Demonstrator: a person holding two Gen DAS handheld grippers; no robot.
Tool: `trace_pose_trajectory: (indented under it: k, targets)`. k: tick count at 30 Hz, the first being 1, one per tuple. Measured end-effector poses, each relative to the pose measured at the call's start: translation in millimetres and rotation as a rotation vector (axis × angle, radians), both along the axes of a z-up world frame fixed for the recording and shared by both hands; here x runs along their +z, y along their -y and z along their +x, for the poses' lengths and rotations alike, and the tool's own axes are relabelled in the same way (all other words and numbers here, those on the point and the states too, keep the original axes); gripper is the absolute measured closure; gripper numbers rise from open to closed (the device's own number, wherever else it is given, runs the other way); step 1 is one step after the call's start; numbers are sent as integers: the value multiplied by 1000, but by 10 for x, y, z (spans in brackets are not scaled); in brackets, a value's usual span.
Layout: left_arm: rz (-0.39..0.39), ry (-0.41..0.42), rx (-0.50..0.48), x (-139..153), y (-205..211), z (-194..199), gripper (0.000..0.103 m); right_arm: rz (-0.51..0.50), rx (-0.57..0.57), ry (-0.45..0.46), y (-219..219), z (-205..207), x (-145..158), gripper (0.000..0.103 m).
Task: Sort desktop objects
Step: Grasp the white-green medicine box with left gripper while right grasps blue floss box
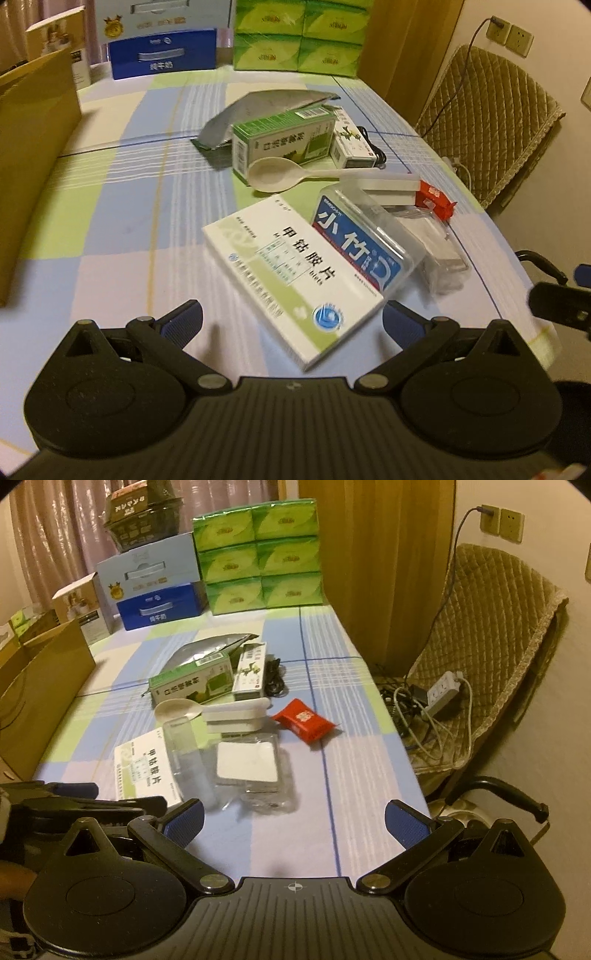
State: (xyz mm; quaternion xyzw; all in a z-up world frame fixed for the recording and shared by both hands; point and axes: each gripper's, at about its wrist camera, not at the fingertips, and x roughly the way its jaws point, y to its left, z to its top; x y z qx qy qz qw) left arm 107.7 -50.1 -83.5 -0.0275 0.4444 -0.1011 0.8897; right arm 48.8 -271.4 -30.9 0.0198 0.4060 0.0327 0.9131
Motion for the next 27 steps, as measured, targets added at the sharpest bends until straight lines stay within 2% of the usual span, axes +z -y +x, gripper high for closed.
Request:
trace_pose_trajectory:
  k: [9,16,19,22,27]
  targets:
    - [-3,-4,1,-156,87,218,0,6,8,3,-46,65,-17,2]
    - [78,-3,40,-145,-255,87,2,2,75,29,-231,114,-29,2]
    - [31,5,71,-111,-411,54,2,9,62,38,-254,140,-28,2]
    - [-26,22,72,-55,-382,123,1,15,53,37,-244,169,-13,2]
    - [-8,7,80,-138,-161,365,1,5,50,27,-221,197,-16,2]
